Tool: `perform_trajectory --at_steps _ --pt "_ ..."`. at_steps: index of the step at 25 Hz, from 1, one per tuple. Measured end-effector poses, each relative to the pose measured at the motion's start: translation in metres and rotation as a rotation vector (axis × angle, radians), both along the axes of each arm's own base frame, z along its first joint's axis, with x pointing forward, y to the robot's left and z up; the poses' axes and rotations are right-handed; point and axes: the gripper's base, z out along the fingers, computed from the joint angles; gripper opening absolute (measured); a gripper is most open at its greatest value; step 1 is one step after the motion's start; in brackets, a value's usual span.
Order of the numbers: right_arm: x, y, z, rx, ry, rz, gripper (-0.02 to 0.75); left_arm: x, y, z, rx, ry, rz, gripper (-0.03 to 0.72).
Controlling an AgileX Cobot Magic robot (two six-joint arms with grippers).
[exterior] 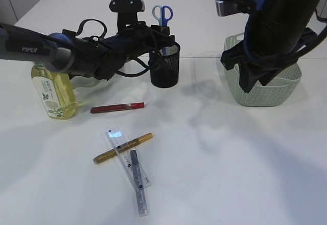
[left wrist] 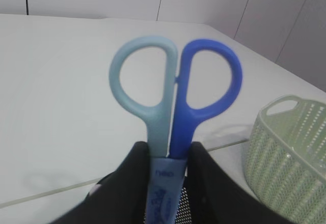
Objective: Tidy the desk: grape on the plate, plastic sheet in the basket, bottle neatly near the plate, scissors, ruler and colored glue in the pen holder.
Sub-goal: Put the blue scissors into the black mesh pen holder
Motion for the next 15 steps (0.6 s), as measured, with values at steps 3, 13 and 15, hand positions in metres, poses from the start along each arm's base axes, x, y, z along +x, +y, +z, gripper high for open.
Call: perform_trajectory --at_steps 3,13,15 --pt "0.0 0.0 0.0 0.0 0.0 0.0 0.312 0.0 0.0001 -0.0004 0.002 0.003 0.001 0.175" --pt "0.0 0.0 0.0 0.0 0.0 0.0 0.312 0.0 0.0002 -0.0007 -0.003 0.012 0.002 0.277" --pt "0.0 0.0 0.0 0.0 0.0 0.0 0.312 0.0 0.0002 -0.0009 -0.008 0.017 0.004 0.285"
